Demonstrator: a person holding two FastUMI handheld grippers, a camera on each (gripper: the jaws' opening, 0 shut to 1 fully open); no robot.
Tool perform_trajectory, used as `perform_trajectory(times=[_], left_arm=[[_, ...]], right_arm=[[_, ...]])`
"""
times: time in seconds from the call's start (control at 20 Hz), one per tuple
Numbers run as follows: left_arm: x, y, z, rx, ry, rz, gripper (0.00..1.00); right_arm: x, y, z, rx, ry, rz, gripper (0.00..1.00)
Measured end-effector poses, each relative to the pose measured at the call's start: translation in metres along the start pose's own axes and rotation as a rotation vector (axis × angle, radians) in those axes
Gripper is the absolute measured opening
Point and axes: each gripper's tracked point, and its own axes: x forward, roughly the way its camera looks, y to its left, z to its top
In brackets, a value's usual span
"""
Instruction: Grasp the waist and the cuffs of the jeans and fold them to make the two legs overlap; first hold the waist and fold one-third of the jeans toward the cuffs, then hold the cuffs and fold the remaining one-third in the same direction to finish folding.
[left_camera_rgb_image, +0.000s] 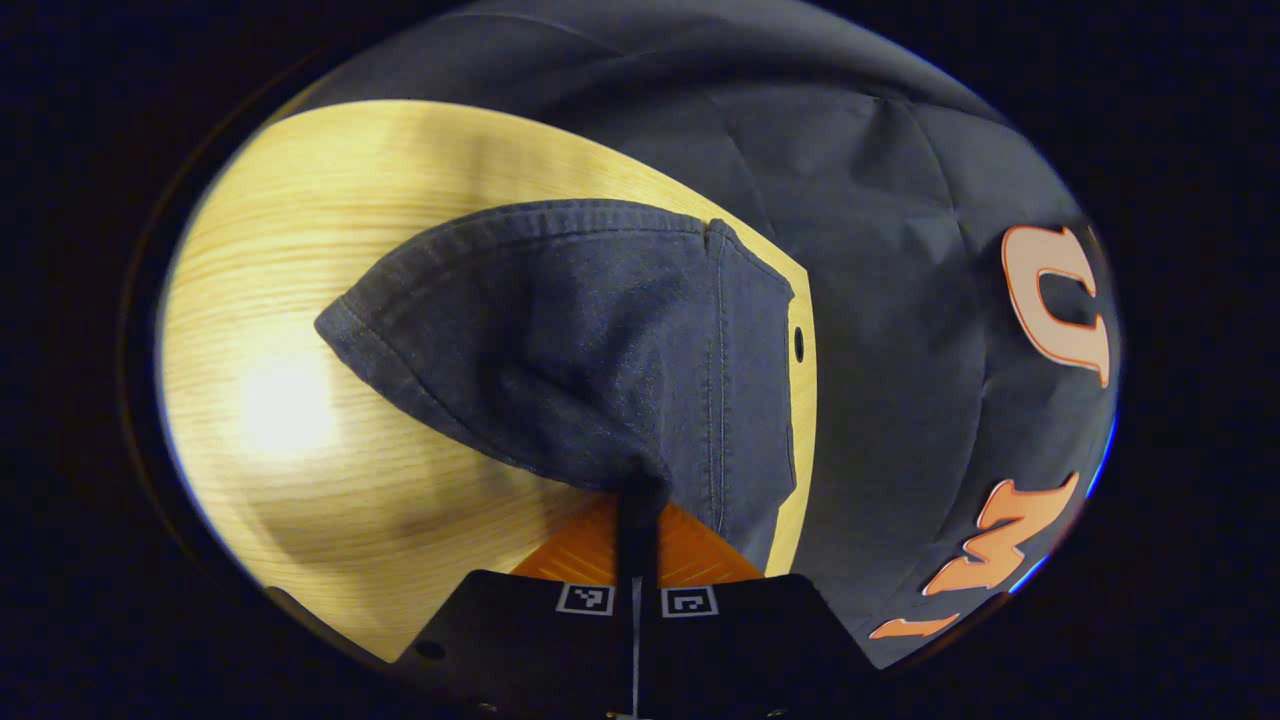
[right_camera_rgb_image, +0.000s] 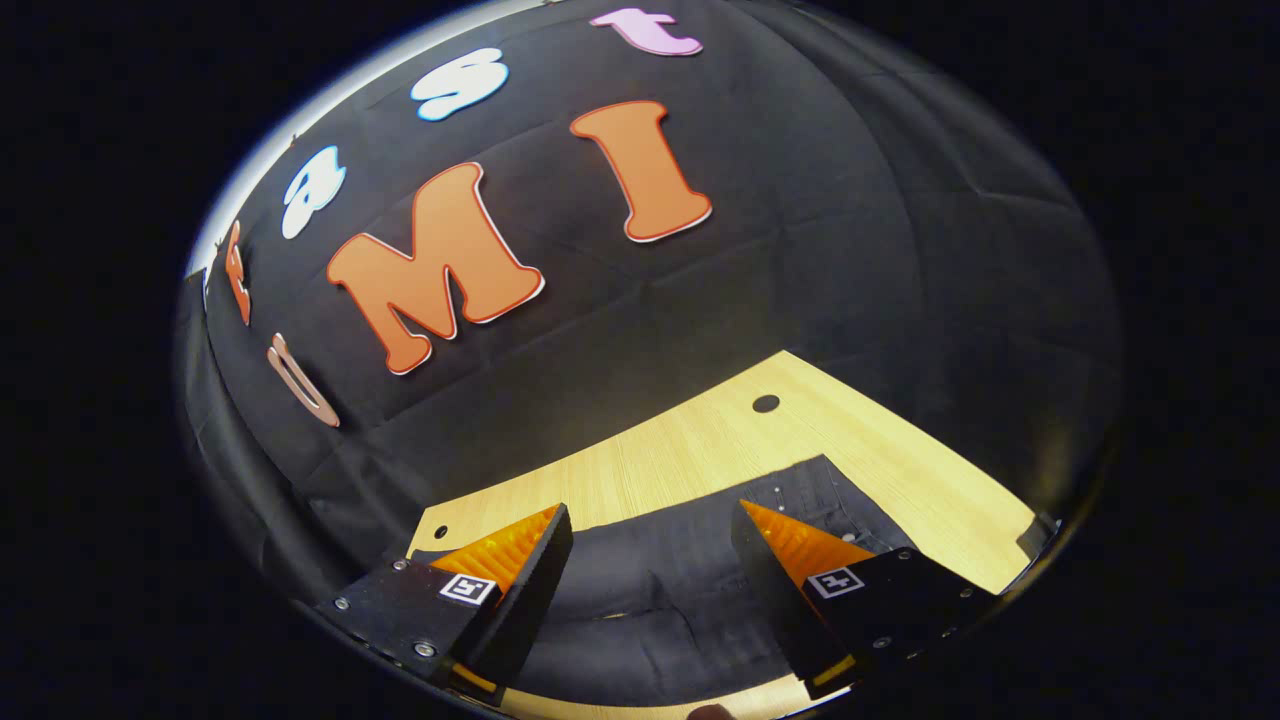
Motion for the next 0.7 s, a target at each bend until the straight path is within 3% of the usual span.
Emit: perform_trajectory(times=[0.15,0.4,0.6,0.7], left_arm=[[-0.017,-0.004,-0.003,0.042,0.017,-0.014,0.03],[-0.022,-0.008,-0.006,0.036,0.038,-0.034,0.03],[-0.020,-0.012,-0.009,0.050,0.049,-0.024,0.03],[-0.022,-0.014,-0.009,0.053,0.052,-0.016,0.03]], right_arm=[[-0.014,-0.042,-0.034,0.139,0.088,-0.037,0.97],[-0.039,-0.145,-0.129,0.364,0.341,-0.293,0.98],[-0.024,-0.155,-0.175,0.616,0.414,-0.296,0.98],[-0.016,-0.173,-0.194,0.628,0.445,-0.355,0.98]])
